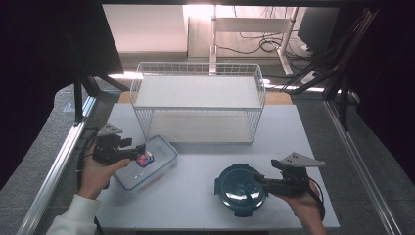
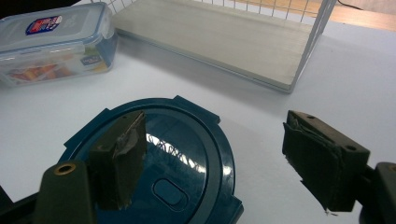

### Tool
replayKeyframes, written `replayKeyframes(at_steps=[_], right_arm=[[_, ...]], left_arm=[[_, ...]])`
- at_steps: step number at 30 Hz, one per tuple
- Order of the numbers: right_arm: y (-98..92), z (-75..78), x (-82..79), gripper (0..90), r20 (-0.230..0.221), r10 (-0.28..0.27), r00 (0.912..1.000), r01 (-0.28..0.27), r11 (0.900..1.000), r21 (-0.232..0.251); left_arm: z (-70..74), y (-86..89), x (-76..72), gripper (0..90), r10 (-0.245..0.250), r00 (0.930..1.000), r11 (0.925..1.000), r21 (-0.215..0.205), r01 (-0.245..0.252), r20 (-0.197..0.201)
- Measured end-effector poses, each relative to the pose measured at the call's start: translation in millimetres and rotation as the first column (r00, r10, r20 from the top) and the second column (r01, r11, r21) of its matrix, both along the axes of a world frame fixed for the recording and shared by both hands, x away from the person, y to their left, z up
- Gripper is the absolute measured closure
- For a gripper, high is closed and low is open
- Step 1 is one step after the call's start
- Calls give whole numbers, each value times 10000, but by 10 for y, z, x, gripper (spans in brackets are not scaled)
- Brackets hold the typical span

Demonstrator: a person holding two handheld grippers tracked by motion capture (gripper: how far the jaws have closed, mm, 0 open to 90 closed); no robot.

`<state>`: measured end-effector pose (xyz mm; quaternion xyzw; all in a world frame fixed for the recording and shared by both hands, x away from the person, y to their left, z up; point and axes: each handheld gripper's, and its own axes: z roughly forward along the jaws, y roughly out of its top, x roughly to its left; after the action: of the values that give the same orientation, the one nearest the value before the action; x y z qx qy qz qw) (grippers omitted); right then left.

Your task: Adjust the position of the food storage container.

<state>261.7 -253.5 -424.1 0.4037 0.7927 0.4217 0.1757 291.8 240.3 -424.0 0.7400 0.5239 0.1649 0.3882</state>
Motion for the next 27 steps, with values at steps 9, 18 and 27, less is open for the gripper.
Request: replayKeyframes(at_steps=[9,18,27], right_arm=[[40,-10,6,207,18,-75,10000,75,9998,-161],[34,-44,27,198,-122,-296,9995,292,9990,-324],[72,-59,27,196,-200,-452,9988,442,9978,-501]], left_arm=[[-60,82,258,518,6,9989,10000,18,-5,-462],[-88,183,467,736,21,9938,9999,135,-6,-1115],[-267,258,665,900,-94,9883,9985,524,176,-1523]])
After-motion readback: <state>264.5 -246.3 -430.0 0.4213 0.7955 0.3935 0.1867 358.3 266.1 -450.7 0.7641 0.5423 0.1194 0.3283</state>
